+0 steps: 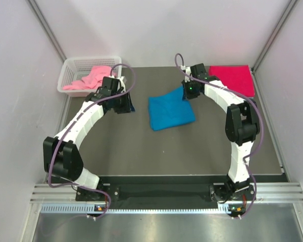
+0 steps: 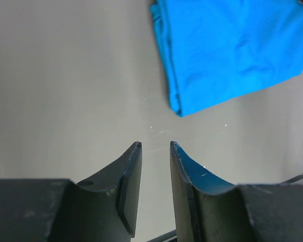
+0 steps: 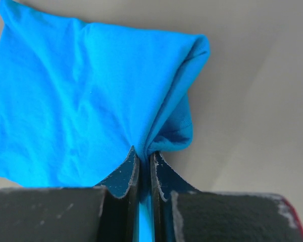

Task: Fold and stack the t-shirts
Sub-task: Neatly place the folded tshirt to the corner

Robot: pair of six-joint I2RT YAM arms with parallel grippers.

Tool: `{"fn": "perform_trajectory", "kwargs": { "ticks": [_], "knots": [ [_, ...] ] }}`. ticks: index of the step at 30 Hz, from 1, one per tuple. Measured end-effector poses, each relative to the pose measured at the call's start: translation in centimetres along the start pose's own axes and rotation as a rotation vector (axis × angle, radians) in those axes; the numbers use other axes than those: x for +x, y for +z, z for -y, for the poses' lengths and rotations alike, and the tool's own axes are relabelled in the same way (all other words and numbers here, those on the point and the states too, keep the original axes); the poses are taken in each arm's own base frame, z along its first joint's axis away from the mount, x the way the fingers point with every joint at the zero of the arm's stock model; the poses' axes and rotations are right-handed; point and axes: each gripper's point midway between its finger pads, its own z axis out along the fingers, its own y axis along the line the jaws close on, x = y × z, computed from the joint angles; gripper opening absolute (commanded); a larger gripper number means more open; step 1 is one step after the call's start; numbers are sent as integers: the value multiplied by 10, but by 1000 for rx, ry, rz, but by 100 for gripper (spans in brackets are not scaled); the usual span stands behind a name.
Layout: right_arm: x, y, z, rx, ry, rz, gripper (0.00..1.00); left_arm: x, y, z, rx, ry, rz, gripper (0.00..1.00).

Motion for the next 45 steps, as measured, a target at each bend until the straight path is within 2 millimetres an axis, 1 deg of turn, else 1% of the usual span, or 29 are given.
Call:
{"fn": "perform_trajectory", "kwargs": {
  "ticks": [3, 6, 12, 20, 23, 25, 27, 32, 34, 37, 40, 45],
  "knots": [
    [0, -7, 9, 48, -21, -8, 0, 1, -2, -2, -10, 8, 8, 34],
    [-8, -16, 20, 101, -47, 3, 0, -1, -5, -3, -15, 19, 17, 34],
    [-26, -44, 42, 196, -87, 46, 0, 0, -6, -7, -31, 29, 24, 34],
    [-61, -84, 96, 312, -63, 136, 0, 8, -3, -12, -45, 26, 7, 34],
    [-64, -94, 116, 347, -46, 148, 0, 9, -2, -13, -48, 26, 4, 34],
    [-65, -99, 124, 359, -36, 151, 0, 10, -2, -13, -47, 26, 2, 34],
    [-70, -106, 129, 368, -31, 159, 0, 10, -2, -13, -47, 26, 2, 34],
    [-105, -123, 139, 384, -30, 236, 0, 10, -2, -13, -46, 28, 2, 34],
    [-114, -129, 144, 392, -25, 258, 0, 10, -2, -13, -47, 28, 1, 34],
    [-117, -136, 153, 404, -11, 264, 0, 11, -1, -13, -46, 28, 0, 34],
    [-110, -143, 163, 415, 17, 243, 0, 11, -1, -13, -44, 28, 0, 34],
    [-108, -159, 186, 439, 54, 244, 0, 11, -1, -13, -43, 29, 0, 34]
  ]
}}
